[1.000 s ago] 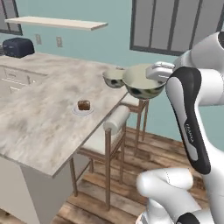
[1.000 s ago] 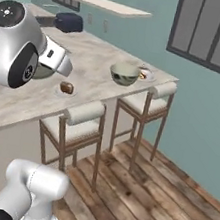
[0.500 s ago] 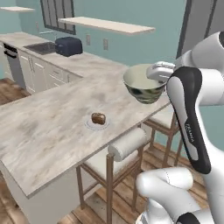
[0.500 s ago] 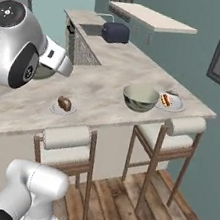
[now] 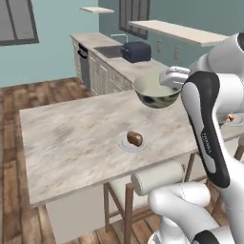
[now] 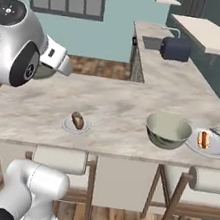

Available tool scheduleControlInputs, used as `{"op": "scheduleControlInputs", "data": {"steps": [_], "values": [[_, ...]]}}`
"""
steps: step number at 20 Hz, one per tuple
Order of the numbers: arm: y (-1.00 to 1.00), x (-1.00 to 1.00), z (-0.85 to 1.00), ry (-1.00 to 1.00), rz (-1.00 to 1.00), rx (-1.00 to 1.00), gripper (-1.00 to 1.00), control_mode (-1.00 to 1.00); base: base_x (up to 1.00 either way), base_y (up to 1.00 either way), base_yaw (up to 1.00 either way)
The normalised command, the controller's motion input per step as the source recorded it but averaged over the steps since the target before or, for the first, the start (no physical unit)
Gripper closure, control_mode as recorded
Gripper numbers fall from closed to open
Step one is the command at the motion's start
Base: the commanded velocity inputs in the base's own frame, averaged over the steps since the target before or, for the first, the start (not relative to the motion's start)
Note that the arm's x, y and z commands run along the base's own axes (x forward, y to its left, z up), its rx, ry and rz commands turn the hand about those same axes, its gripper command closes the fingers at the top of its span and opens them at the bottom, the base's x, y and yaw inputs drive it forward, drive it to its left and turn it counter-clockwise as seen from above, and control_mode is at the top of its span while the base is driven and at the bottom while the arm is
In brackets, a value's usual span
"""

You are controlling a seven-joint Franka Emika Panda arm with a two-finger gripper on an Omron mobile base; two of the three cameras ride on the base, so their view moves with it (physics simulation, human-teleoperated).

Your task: Take the smaller bowl and place it next to the appetizer plate on the dining counter , and place the larger bowl next to the plate with cooked food.

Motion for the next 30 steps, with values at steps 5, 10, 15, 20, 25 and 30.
{"op": "scheduleControlInputs", "data": {"steps": [5,10,15,20,25,30], "values": [[0.0,0.0,0.0,0.0,0.0,0.0,1.0,1.0,0.72,-0.16,0.58],[0.0,0.0,0.0,0.0,0.0,0.0,1.0,1.0,0.63,-0.18,0.57],[0.0,0.0,0.0,0.0,0.0,0.0,1.0,1.0,0.55,-0.13,0.52],[0.0,0.0,0.0,0.0,0.0,0.0,1.0,1.0,0.06,-0.1,0.2],[-0.25,0.0,-0.33,0.07,-0.04,-0.02,1.0,-1.0,0.0,-0.06,0.0],[-0.74,0.0,-0.59,0.06,-0.25,-0.06,1.0,-1.0,0.0,0.0,0.0]]}}
